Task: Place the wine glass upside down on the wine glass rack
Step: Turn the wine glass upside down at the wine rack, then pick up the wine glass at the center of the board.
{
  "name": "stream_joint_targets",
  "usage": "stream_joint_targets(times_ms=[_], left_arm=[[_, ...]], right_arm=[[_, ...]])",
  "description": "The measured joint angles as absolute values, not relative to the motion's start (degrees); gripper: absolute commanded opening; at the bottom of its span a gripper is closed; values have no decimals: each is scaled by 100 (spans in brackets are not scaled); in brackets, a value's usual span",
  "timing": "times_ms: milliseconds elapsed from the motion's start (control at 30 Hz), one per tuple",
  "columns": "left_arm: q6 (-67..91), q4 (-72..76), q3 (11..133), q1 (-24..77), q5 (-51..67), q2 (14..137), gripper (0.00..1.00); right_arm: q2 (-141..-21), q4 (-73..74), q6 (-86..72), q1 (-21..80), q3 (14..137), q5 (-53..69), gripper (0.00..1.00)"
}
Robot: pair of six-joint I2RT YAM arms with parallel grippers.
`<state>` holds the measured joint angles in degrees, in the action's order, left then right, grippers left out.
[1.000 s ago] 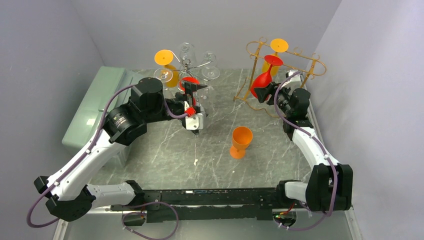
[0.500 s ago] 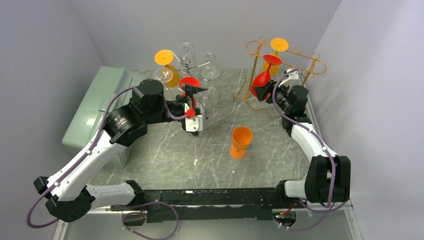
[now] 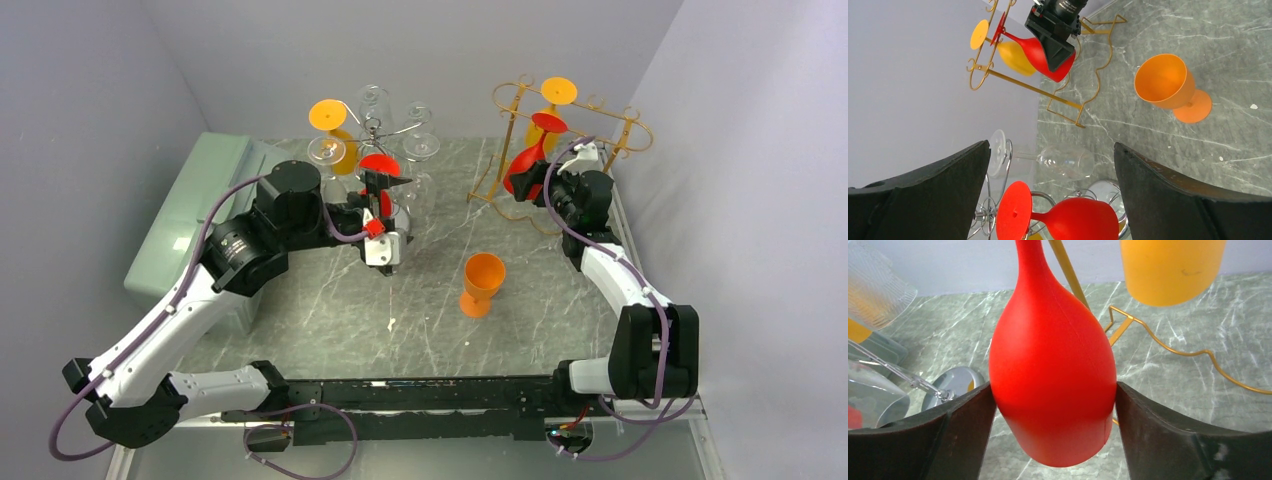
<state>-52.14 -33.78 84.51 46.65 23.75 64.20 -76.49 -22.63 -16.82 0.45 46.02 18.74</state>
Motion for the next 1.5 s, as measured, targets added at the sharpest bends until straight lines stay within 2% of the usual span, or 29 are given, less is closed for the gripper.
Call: stream_joint_targets(times_ms=[500, 767, 933, 1067, 1267, 1500], left_arm=[[-5105, -3505, 8449, 4665, 2373, 6348, 99], [-4698, -3500, 8451, 4665, 2213, 6348, 99], [-4270, -3498, 8453, 4665, 1981, 6348, 99], [-3981, -3516, 8501, 4665, 1852, 6348, 99], [-3802, -3590, 8525, 4665, 1826, 6348, 99], [-3811, -3892, 8527, 4665, 1857, 6346, 99]], right_arm=[[-7240, -1643, -1712, 119, 4602, 1629, 100], [-5902, -760, -1876, 847, 4525, 1245, 98], [-4919, 228, -2091, 1573, 4523, 991, 92], [-4681, 1262, -2377, 1931, 4525, 950, 88], [-4733, 3039, -2622, 2222, 4670, 952, 67], [-4910, 3966, -2663, 2298, 4912, 952, 53]])
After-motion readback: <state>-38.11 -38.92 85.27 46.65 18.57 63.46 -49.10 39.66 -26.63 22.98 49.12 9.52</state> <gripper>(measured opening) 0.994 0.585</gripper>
